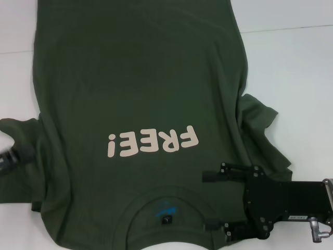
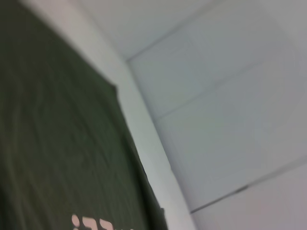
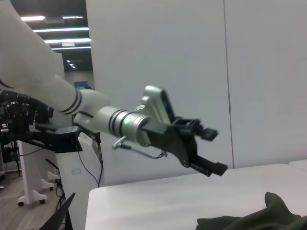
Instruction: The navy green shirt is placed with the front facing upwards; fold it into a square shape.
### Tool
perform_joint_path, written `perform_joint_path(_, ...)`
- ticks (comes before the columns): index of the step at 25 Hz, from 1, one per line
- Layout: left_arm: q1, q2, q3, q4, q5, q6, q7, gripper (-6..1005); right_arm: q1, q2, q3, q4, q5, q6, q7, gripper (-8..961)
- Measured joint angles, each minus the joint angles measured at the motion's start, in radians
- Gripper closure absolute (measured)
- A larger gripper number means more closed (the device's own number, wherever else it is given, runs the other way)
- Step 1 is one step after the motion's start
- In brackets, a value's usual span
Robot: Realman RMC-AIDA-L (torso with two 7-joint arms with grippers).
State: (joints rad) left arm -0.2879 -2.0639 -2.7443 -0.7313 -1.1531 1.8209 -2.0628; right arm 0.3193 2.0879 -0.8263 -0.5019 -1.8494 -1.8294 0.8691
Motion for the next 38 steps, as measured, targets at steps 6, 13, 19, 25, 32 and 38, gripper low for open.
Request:
perform_joint_path(6,-0.055,0.085,-0.008,-0.009,0.010,-0.021,-0.350,150,0.021,-0.003,0.001,-0.004,-0.002,0.001,0.048,96)
perform_joint_path(13,-0.086,0.112,-0.005,-0.011,0.094,-0.080,-0.425,235,0.027,-0.004,0.000,-0.052,-0.001,-0.028,0.122,96)
perform_joint_path(19,-0.094,0.118,0.001,-0.011,0.122,-0.103,-0.431,238,0.032,-0.002,0.001,-0.053,0.002,-0.037,0.149,96)
perform_joint_path(25,-0.100,0.121,0.003,-0.015,0.148,-0.129,-0.422,239,0.048,-0.002,0.001,-0.053,0.002,-0.037,0.195,97)
perform_joint_path(32,-0.120,0.111,0.077,-0.027,0.193,-0.292,-0.385,238,0.067,-0.002,0.001,-0.055,0.000,-0.028,0.257,96)
perform_joint_path(38,-0.169,0.107,0.165,-0.008,0.198,-0.454,-0.382,238,0.084,-0.002,-0.002,-0.054,-0.002,-0.008,0.279,96)
